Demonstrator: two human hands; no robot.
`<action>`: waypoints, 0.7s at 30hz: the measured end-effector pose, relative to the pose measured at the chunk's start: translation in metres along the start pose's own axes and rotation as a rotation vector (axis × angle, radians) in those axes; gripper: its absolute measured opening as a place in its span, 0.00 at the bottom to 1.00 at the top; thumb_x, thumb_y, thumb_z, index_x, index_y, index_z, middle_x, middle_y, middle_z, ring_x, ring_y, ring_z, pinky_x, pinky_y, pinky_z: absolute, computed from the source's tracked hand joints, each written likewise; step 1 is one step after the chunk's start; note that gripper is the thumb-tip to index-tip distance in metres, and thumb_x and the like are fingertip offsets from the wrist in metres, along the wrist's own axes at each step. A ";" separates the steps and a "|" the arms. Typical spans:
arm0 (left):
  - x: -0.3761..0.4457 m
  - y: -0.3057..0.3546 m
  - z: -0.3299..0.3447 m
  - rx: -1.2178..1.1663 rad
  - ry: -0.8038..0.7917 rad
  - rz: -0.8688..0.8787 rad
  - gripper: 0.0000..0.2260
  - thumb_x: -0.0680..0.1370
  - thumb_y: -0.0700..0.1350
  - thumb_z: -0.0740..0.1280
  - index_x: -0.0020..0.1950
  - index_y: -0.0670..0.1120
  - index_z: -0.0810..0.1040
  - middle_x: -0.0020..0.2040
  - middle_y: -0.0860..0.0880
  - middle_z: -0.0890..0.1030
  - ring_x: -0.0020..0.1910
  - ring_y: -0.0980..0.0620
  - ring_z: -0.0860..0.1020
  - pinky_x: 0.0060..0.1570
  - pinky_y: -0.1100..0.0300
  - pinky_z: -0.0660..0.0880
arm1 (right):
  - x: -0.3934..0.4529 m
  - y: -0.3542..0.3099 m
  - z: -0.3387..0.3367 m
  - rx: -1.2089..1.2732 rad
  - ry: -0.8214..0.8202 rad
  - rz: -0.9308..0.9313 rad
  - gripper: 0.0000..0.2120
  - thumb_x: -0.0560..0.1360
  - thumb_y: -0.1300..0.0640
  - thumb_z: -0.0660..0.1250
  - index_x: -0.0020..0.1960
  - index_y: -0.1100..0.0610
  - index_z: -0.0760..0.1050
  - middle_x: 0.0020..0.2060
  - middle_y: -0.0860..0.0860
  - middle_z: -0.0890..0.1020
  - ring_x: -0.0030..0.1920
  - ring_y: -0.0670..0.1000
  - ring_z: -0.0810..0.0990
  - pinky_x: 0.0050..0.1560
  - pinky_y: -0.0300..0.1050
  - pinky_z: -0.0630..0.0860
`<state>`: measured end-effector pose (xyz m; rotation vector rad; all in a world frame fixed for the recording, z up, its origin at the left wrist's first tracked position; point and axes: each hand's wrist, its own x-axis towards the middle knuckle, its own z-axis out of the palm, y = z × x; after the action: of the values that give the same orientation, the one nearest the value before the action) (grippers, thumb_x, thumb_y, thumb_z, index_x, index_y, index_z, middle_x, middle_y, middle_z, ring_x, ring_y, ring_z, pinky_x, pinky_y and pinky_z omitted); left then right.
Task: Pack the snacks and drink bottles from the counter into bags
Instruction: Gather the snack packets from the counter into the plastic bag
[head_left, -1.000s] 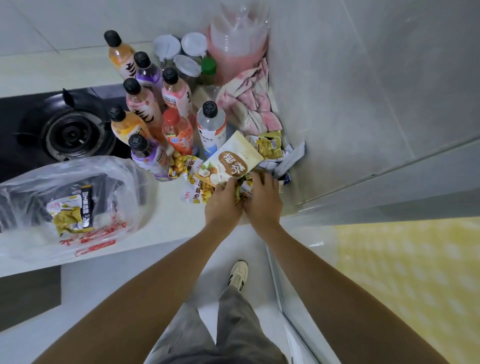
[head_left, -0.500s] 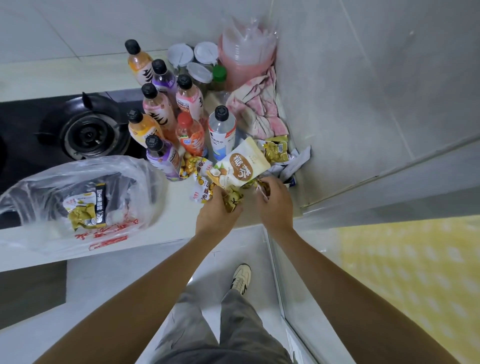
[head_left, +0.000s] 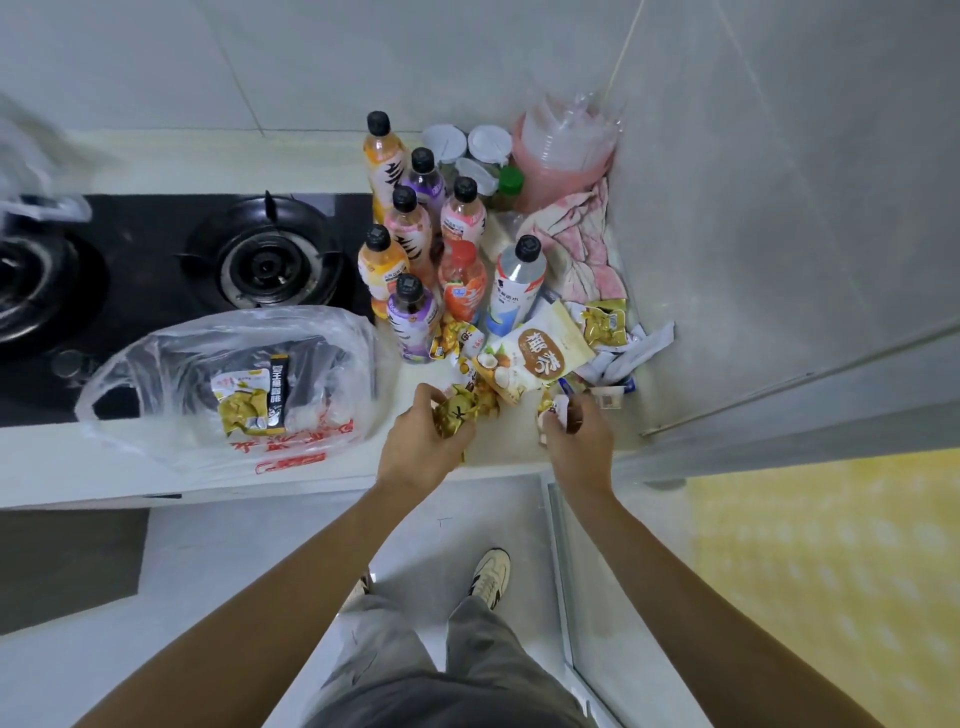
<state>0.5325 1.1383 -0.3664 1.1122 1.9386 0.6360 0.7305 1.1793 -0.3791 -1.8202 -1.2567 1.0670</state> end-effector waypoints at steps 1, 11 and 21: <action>-0.002 -0.002 -0.008 -0.026 0.010 0.000 0.18 0.76 0.56 0.72 0.58 0.52 0.68 0.37 0.53 0.81 0.30 0.54 0.81 0.35 0.50 0.81 | -0.009 -0.005 0.009 0.029 -0.043 -0.008 0.07 0.77 0.62 0.70 0.45 0.51 0.76 0.39 0.50 0.81 0.40 0.51 0.80 0.47 0.62 0.83; -0.020 -0.060 -0.126 -0.029 0.175 -0.044 0.17 0.78 0.55 0.72 0.59 0.50 0.69 0.37 0.56 0.79 0.32 0.61 0.79 0.30 0.65 0.71 | -0.068 -0.088 0.144 0.044 -0.391 -0.219 0.06 0.76 0.61 0.72 0.50 0.54 0.78 0.42 0.47 0.82 0.43 0.43 0.81 0.45 0.36 0.76; 0.033 -0.136 -0.206 0.099 0.154 -0.214 0.19 0.74 0.59 0.70 0.57 0.51 0.68 0.41 0.49 0.83 0.40 0.45 0.83 0.39 0.45 0.83 | -0.074 -0.107 0.277 -0.319 -0.459 -0.339 0.08 0.76 0.57 0.72 0.54 0.51 0.76 0.47 0.46 0.84 0.50 0.50 0.82 0.50 0.49 0.79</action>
<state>0.2876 1.0940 -0.3639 0.9201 2.2060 0.5266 0.4249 1.1629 -0.3898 -1.5390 -2.0260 1.1762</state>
